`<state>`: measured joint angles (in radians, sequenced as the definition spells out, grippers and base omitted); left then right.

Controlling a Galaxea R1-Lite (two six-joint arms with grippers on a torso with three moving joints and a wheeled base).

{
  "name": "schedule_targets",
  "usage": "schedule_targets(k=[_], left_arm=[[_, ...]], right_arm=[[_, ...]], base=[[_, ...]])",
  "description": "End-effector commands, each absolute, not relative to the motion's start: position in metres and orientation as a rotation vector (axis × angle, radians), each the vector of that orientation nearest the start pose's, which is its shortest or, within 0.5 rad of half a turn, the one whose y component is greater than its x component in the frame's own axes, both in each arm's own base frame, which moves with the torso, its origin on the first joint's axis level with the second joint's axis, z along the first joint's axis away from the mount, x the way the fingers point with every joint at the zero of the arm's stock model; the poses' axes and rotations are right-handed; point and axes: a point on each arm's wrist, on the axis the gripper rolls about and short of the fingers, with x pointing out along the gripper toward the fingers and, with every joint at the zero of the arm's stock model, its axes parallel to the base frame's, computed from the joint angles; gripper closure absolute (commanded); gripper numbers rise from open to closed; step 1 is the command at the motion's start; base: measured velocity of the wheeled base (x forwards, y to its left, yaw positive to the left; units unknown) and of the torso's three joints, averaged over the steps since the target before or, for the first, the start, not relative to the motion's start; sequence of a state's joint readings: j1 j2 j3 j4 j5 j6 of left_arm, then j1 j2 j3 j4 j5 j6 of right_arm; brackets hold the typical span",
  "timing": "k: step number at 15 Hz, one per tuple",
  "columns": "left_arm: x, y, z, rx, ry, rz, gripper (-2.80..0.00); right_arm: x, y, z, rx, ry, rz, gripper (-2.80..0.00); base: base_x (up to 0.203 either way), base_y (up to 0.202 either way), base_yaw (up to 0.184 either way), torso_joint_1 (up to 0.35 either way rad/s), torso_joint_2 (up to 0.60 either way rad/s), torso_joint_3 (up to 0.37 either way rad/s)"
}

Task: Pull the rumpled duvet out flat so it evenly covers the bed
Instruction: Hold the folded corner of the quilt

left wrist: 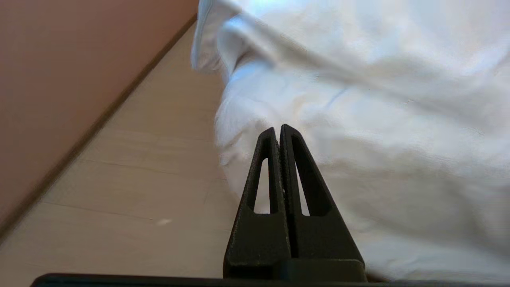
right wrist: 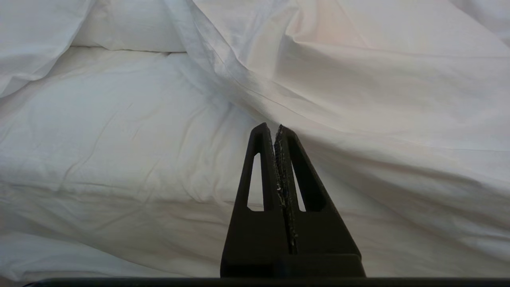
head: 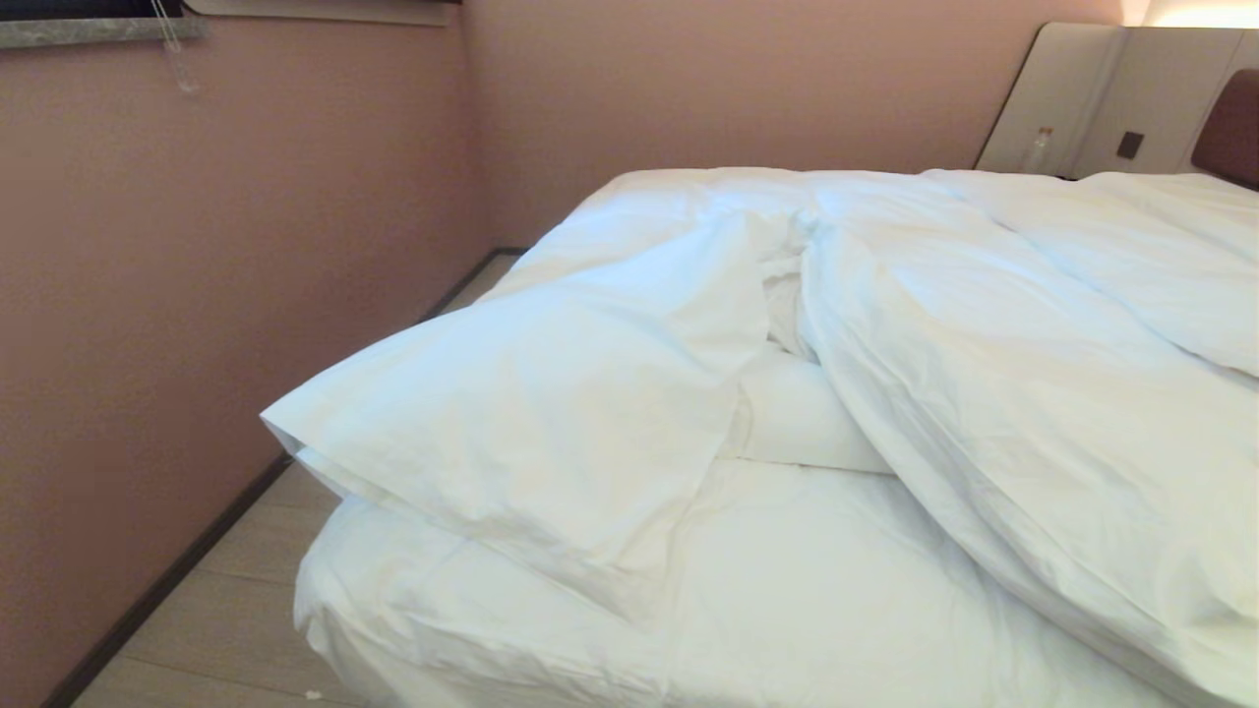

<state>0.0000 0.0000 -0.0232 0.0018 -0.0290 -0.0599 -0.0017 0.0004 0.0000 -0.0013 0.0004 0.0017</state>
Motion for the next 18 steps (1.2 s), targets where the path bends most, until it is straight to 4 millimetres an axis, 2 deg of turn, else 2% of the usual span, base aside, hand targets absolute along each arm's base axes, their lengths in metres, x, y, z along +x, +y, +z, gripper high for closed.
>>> schedule_targets(k=[1, 2, 4, 6, 7, 10, 12, 16, 18], left_arm=[[-0.030, -0.001, 0.099, -0.124, -0.067, -0.054, 0.00], [-0.036, -0.002, 0.116, -0.161, -0.082, -0.098, 0.00], [-0.037, -0.003, 0.124, -0.199, -0.045, -0.153, 0.00], [-0.027, -0.004, 0.138, -0.150, 0.027, -0.180, 0.00], [-0.015, -0.004, 0.146, -0.123, 0.096, -0.188, 0.00], [0.047, -0.005, 0.166, -0.054, 0.351, -0.209, 0.00], [0.096, -0.004, 0.170, -0.022, 0.449, -0.204, 0.00], [0.182, -0.006, 0.159, 0.039, 0.473, -0.211, 0.00], [0.216, -0.013, 0.151, 0.089, 0.437, -0.236, 0.00]], right_arm=[[-0.023, 0.000, 0.076, 0.002, -0.002, 0.000, 0.00], [-0.023, 0.000, 0.076, 0.002, -0.002, -0.002, 0.00], [-0.023, 0.000, 0.075, 0.002, 0.000, 0.000, 0.00], [-0.023, 0.000, 0.075, 0.002, 0.000, 0.000, 0.00], [-0.023, 0.000, 0.076, 0.002, -0.001, -0.002, 0.00], [-0.023, 0.000, 0.076, 0.002, -0.002, 0.000, 0.00], [-0.023, 0.000, 0.076, 0.002, -0.002, -0.002, 0.00], [-0.023, 0.000, 0.076, 0.002, -0.002, -0.002, 0.00], [-0.023, 0.000, 0.075, 0.002, 0.000, 0.000, 0.00]], base=[[0.000, 0.000, 0.000, 0.000, 0.00, 0.000], [0.000, 0.000, 0.000, 0.000, 0.00, 0.000], [0.000, 0.000, 0.000, 0.000, 0.00, 0.000], [0.000, 0.000, 0.000, 0.000, 0.00, 0.000], [0.000, 0.000, 0.000, 0.000, 0.00, 0.000], [0.000, 0.000, 0.000, 0.000, 0.00, 0.000], [0.000, 0.000, 0.000, 0.000, 0.00, 0.000], [0.000, 0.000, 0.000, 0.000, 0.00, 0.000], [0.000, 0.000, 0.000, 0.000, 0.00, 0.000]])
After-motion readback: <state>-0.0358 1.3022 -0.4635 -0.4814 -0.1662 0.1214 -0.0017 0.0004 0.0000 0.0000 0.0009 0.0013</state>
